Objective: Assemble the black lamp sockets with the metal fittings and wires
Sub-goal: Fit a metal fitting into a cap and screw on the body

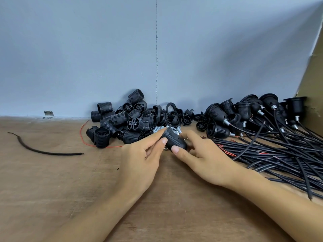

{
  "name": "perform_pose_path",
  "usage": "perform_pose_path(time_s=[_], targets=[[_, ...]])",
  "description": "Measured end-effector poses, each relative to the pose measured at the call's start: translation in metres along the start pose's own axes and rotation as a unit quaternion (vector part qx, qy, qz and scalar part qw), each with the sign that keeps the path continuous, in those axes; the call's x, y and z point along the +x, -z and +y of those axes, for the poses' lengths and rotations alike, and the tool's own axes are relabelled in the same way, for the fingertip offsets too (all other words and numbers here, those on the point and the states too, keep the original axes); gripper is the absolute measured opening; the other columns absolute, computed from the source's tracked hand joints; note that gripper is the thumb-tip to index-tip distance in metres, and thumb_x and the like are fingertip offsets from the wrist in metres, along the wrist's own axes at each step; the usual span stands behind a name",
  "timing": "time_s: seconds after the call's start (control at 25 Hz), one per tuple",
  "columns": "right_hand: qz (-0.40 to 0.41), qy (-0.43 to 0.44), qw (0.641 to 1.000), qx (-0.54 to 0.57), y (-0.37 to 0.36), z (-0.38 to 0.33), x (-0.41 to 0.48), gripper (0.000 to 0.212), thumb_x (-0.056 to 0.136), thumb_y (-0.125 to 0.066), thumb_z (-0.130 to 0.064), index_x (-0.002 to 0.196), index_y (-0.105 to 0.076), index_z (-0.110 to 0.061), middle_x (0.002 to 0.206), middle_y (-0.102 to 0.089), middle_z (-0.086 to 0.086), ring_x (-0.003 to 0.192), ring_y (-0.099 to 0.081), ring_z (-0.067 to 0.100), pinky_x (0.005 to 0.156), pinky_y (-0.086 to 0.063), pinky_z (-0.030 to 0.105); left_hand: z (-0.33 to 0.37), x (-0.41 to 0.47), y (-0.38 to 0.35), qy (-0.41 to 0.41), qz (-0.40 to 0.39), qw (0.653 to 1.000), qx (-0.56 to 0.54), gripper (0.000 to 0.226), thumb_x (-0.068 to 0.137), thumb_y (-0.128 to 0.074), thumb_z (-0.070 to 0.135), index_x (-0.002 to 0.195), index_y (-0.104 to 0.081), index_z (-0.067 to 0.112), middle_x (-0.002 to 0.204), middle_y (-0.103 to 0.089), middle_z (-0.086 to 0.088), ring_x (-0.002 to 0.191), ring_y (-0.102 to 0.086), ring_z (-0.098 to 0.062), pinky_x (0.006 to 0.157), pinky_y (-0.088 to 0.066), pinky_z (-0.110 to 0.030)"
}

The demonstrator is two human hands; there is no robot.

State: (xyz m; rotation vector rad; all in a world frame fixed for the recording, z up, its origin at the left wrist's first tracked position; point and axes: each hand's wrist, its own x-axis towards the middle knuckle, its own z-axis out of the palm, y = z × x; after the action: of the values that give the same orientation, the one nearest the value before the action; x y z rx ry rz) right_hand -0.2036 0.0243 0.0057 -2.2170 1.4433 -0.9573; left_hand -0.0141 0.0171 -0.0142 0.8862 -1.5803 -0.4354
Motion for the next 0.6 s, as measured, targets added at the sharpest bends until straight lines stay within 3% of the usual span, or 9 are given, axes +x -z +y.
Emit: perform_pose_path(time_s=[0.08,0.2,0.36,0.52,0.6], targets=[[-0.003,0.009,1.0,-0.023,0.0001,-0.0007,0.0004,0.04,0.092,-0.054,-0.057,0.12,-0.055,-0.029,0.1,-0.064,-0.01,0.088,-0.06,0.006,0.082,-0.051,0.037,0.0006,-0.0003,-0.0004,0.0,-0.002,1.0,0.002,0.028,0.093,-0.072,0.013,0.12,-0.075,0.021,0.096,-0.065,0.043,0.098,-0.064,0.018,0.083,-0.043,0.002],[0.038,0.008,0.998,-0.05,0.0012,-0.0013,0.0015,0.056,0.08,-0.073,-0.055,0.125,-0.051,-0.032,0.101,-0.058,-0.013,0.086,-0.056,0.002,0.079,-0.048,0.022,0.0011,-0.0008,-0.0011,-0.017,-0.012,1.0,0.012,0.028,0.092,-0.073,0.01,0.118,-0.074,0.022,0.091,-0.057,0.053,0.098,-0.061,0.023,0.082,-0.041,0.004],[0.016,-0.003,1.0,0.008,-0.0007,-0.0003,0.0,0.034,0.091,-0.065,-0.047,0.118,-0.048,-0.036,0.098,-0.067,-0.015,0.07,-0.06,0.0,0.064,-0.041,0.018,-0.002,0.0008,-0.0008,-0.01,-0.002,1.0,0.017,0.027,0.093,-0.072,0.014,0.118,-0.076,0.023,0.091,-0.062,0.048,0.097,-0.063,0.02,0.081,-0.042,0.002],[0.022,0.012,0.999,-0.039,0.0003,-0.0018,0.0004,0.045,0.083,-0.072,-0.055,0.118,-0.053,-0.034,0.103,-0.06,-0.018,0.088,-0.057,0.002,0.075,-0.045,0.017,-0.0004,-0.0001,-0.0014,-0.029,-0.006,0.999,0.022,0.027,0.093,-0.073,0.011,0.116,-0.075,0.025,0.09,-0.057,0.053,0.097,-0.062,0.022,0.08,-0.042,0.003],[0.048,0.007,0.998,-0.036,0.0,-0.0034,0.001,0.05,0.08,-0.077,-0.048,0.121,-0.053,-0.033,0.102,-0.059,-0.017,0.089,-0.057,0.003,0.076,-0.045,0.015,-0.0006,-0.0007,-0.0014,-0.033,-0.008,0.999,0.026,0.027,0.093,-0.073,0.012,0.116,-0.075,0.024,0.09,-0.057,0.054,0.096,-0.062,0.022,0.079,-0.043,0.003]])
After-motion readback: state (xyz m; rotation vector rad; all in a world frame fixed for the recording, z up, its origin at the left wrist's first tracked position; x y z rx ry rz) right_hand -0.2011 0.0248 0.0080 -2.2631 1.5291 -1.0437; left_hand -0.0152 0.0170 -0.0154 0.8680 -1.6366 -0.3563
